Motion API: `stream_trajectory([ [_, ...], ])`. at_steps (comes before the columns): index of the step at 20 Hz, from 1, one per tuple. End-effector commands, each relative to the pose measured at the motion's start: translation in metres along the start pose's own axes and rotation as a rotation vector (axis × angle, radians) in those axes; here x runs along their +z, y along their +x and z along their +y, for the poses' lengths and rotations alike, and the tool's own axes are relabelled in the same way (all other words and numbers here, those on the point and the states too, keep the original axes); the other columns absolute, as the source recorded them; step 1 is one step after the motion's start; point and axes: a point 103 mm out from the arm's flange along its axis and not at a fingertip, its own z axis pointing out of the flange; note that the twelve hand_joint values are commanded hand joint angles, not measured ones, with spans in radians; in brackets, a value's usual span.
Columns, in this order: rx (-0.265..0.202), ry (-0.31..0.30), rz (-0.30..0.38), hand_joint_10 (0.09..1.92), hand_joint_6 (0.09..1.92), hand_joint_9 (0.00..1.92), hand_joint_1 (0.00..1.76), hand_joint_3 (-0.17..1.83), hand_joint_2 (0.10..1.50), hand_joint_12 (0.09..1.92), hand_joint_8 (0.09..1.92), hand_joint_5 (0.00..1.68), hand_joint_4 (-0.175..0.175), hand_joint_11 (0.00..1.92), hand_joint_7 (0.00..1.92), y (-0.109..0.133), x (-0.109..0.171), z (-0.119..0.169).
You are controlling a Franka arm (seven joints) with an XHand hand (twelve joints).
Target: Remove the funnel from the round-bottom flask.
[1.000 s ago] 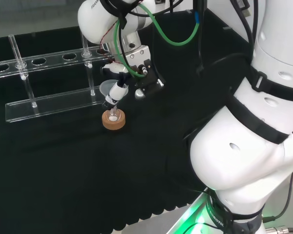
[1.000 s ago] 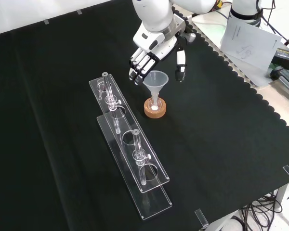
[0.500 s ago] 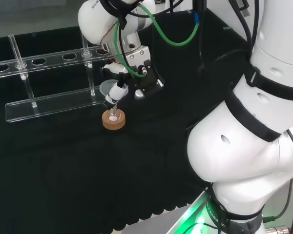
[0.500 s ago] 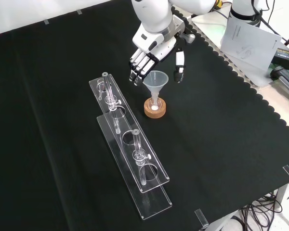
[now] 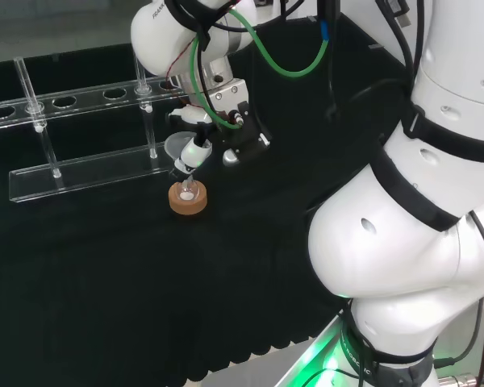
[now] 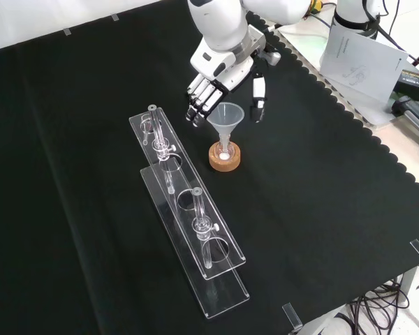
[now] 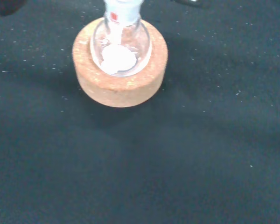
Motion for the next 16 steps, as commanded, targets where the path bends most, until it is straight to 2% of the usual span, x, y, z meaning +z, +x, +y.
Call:
stream_trajectory([
  [1, 0.002, 0.010, -0.013, 0.84, 0.09, 0.15, 0.62, 0.12, 0.78, 1.53, 0.12, 0.08, 0.026, 0.12, 0.08, -0.0033, 0.0130, 0.0078],
  [4, -0.001, 0.010, -0.016, 0.82, 0.09, 0.20, 0.64, 0.16, 0.80, 1.52, 0.41, 0.14, 0.023, 0.13, 0.02, -0.0038, 0.0142, 0.0087],
  [6, -0.008, 0.005, -0.018, 0.80, 0.09, 0.23, 0.65, 0.18, 0.81, 1.52, 0.53, 0.17, 0.020, 0.14, 0.00, -0.0018, 0.0137, 0.0088],
  [11, -0.013, -0.006, -0.029, 0.77, 0.09, 0.31, 0.66, 0.20, 0.81, 1.50, 0.63, 0.19, 0.015, 0.16, 0.00, 0.0029, 0.0133, 0.0091],
  [16, 0.010, -0.033, -0.052, 0.70, 0.09, 0.47, 0.67, 0.26, 0.80, 1.47, 0.69, 0.24, 0.005, 0.21, 0.06, 0.0030, 0.0138, 0.0088],
])
